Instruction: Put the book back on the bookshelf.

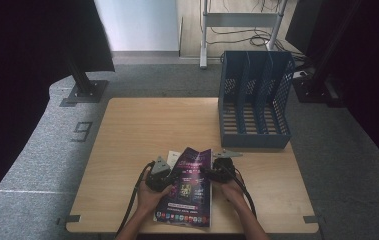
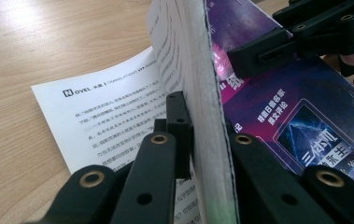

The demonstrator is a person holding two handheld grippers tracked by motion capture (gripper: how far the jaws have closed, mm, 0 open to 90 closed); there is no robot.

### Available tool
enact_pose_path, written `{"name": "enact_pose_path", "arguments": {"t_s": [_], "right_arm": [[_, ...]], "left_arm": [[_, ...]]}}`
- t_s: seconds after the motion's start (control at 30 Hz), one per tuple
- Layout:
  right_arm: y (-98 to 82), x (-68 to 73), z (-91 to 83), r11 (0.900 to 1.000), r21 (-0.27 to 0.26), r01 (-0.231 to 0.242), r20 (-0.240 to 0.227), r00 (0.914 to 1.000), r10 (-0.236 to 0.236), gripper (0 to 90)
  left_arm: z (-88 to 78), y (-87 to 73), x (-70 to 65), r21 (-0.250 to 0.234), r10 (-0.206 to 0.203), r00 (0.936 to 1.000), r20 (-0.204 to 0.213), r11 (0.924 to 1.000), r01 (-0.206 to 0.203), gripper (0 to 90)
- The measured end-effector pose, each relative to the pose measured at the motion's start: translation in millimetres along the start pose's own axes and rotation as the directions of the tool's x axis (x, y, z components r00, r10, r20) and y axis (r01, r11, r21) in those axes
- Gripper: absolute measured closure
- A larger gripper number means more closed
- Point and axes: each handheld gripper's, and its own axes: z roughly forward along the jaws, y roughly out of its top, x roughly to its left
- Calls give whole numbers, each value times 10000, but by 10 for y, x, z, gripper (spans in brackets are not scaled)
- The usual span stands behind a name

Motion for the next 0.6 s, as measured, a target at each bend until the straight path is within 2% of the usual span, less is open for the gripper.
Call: {"name": "enact_pose_path", "arguments": {"t_s": [0.27,0.6], "right_arm": [[34,9,-101,9994,-287,189,-174,9997,-194,636],[109,81,-306,9913,-1091,730,-283,9967,-765,651]], "left_arm": [[-74,47,-22,-337,96,9999,42,9994,-94,851],[-259,160,-83,-1087,316,9995,69,9936,-307,851]]}}
